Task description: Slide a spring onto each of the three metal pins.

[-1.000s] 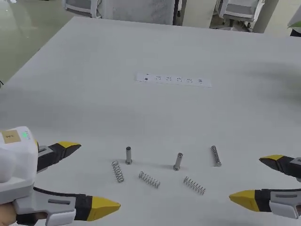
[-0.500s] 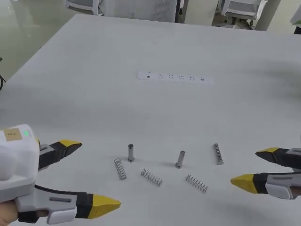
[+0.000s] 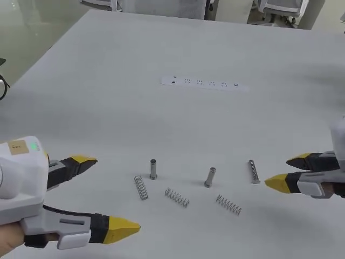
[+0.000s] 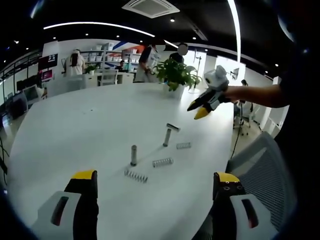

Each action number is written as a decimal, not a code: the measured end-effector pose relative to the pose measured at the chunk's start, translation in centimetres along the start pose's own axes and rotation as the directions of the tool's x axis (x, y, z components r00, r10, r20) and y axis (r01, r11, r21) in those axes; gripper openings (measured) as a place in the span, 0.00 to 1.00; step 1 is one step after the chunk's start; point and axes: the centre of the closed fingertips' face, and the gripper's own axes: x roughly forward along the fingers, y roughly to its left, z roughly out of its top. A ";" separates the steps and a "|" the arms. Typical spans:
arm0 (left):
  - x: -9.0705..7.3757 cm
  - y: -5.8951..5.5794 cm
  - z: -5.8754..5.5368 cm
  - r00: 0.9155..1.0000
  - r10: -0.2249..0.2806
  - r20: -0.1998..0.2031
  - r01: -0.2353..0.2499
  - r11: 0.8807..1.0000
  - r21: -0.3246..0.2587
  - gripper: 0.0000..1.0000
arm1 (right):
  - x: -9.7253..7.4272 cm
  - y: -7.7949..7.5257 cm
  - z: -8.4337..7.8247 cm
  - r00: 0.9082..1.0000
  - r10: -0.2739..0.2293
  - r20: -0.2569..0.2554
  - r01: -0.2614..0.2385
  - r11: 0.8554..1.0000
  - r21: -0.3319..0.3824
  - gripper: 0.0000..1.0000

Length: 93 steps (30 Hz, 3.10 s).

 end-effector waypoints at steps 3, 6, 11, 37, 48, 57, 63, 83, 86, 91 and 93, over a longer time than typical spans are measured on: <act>-0.1 0.2 -0.1 1.000 0.005 -0.001 -0.005 1.000 -0.005 0.93 | 0.6 -0.5 0.2 1.000 -0.003 -0.017 0.003 1.000 0.011 0.41; -0.2 0.2 0.0 1.000 0.006 0.002 -0.006 1.000 -0.011 0.92 | 1.2 -0.9 0.4 1.000 -0.002 -0.028 0.003 1.000 0.026 0.38; -0.2 0.3 -0.1 1.000 0.010 0.000 -0.010 1.000 -0.014 0.92 | 2.3 -1.4 0.7 0.999 0.000 -0.049 0.002 0.999 0.050 0.35; 1.3 1.2 0.6 1.000 0.004 -0.012 -0.004 1.000 -0.001 0.90 | 6.7 -3.7 0.2 0.989 0.022 -0.143 0.005 0.982 0.187 0.26; 1.1 1.3 0.5 1.000 0.006 -0.014 -0.006 1.000 0.000 0.90 | 7.9 -3.9 -0.7 0.980 0.006 -0.200 0.038 0.976 0.214 0.20; 0.7 1.4 0.1 1.000 0.014 -0.017 -0.015 1.000 -0.011 0.90 | 8.4 -4.1 -1.3 0.971 0.004 -0.237 0.054 0.970 0.237 0.17; 0.6 1.5 -0.2 1.000 0.021 -0.021 -0.022 1.000 -0.015 0.90 | 8.4 -4.3 -1.2 0.967 0.002 -0.254 0.060 0.970 0.236 0.14; 0.5 2.1 -0.3 0.999 0.047 -0.022 -0.047 0.999 -0.017 0.93 | 8.6 -4.5 -1.6 0.955 -0.053 -0.292 0.093 0.988 0.122 0.06; 0.5 2.0 -0.4 0.999 0.044 -0.023 -0.045 0.999 -0.017 0.93 | 8.6 -4.5 -1.6 0.956 -0.057 -0.288 0.093 0.989 0.111 0.06; 0.5 1.9 -0.5 0.999 0.039 -0.026 -0.040 0.999 -0.016 0.92 | 8.6 -4.3 -1.5 0.958 -0.060 -0.279 0.094 0.990 0.109 0.05; 0.5 2.0 -0.5 0.999 0.040 -0.025 -0.041 0.999 -0.016 0.92 | 8.5 -4.3 -1.5 0.959 -0.060 -0.276 0.092 0.990 0.106 0.05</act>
